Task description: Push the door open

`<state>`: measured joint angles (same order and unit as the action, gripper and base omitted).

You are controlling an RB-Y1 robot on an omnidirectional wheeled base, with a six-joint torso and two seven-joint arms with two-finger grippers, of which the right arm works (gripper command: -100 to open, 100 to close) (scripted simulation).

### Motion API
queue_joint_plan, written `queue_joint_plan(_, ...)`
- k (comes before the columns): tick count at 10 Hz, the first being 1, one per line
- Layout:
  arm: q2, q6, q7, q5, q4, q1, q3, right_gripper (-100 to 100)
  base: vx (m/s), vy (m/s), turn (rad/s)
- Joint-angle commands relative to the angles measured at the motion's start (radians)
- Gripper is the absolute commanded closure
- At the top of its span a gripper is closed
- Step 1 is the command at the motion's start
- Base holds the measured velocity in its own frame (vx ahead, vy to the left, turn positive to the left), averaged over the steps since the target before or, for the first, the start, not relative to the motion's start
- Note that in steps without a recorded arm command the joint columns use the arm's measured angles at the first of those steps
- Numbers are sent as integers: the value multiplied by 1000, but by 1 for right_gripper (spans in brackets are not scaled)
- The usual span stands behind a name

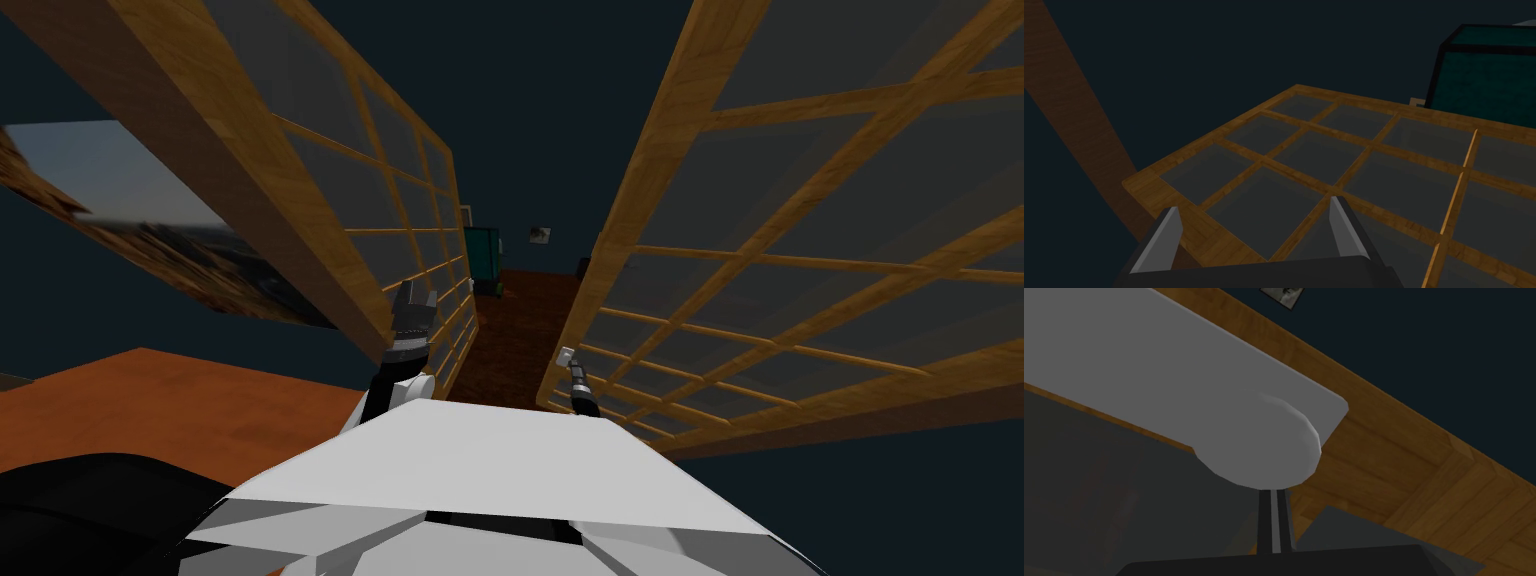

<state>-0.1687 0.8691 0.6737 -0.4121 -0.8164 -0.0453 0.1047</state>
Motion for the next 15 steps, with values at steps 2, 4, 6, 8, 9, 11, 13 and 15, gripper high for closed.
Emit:
queue_joint_plan(2,4,3,-68,-11,0,0,-3,-100,-15,-7,53)
queue_joint_plan(4,6,4,-113,-19,-1,1,-4,-100,-39,-9,41)
queue_joint_plan(6,10,7,-172,-30,-1,1,-7,-100,-34,-7,55)
queue_joint_plan(8,15,9,-229,-42,-1,1,-10,-100,-38,-11,60)
queue_joint_plan(9,15,9,-238,-42,-1,1,-10,-100,-28,-12,18)
queue_joint_plan(11,19,12,-302,-55,-2,2,-13,-100,-27,-6,52)
queue_joint_plan(13,22,14,-349,-63,-2,2,-15,-100,-27,-7,37)
queue_joint_plan(15,25,16,-388,-71,-2,2,-16,-100,-37,-10,53)
